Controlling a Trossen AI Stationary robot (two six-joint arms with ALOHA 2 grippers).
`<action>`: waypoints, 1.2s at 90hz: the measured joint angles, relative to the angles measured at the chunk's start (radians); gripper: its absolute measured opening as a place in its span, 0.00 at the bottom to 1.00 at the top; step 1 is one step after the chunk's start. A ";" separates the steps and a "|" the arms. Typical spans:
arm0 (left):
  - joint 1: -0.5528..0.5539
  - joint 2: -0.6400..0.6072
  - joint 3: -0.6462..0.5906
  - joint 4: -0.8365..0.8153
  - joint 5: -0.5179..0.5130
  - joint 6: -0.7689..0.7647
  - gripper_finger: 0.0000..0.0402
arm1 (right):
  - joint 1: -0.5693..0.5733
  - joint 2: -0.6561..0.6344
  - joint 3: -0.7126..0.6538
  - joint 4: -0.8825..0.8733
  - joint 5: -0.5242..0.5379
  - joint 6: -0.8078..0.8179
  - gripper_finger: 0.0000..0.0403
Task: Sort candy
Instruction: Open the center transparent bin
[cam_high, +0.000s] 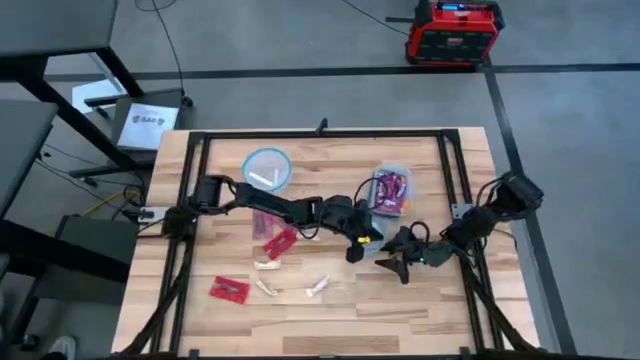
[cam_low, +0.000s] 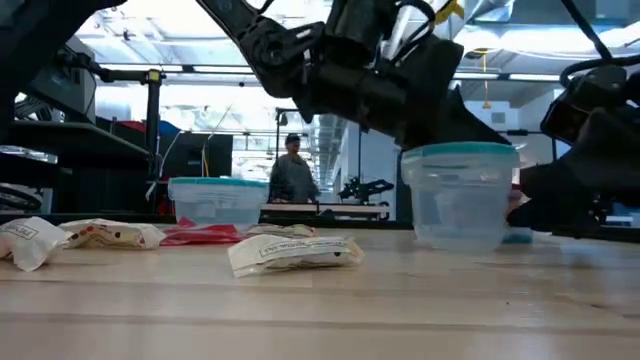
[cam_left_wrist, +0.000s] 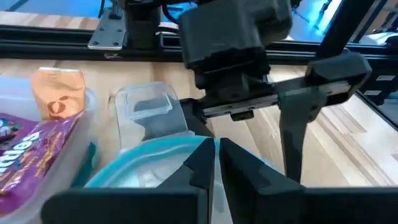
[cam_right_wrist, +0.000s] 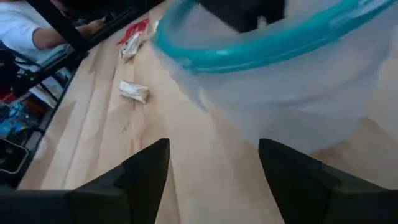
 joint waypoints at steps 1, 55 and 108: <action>0.000 0.000 0.000 -0.001 0.000 0.000 0.03 | -0.002 0.002 0.000 0.006 -0.003 -0.003 0.60; -0.004 0.001 -0.003 -0.031 -0.033 -0.005 0.03 | -0.040 0.014 0.101 0.048 -0.002 -0.203 0.59; -0.027 0.002 -0.006 -0.076 -0.094 0.004 0.03 | 0.074 0.002 0.215 0.031 0.101 -0.509 0.59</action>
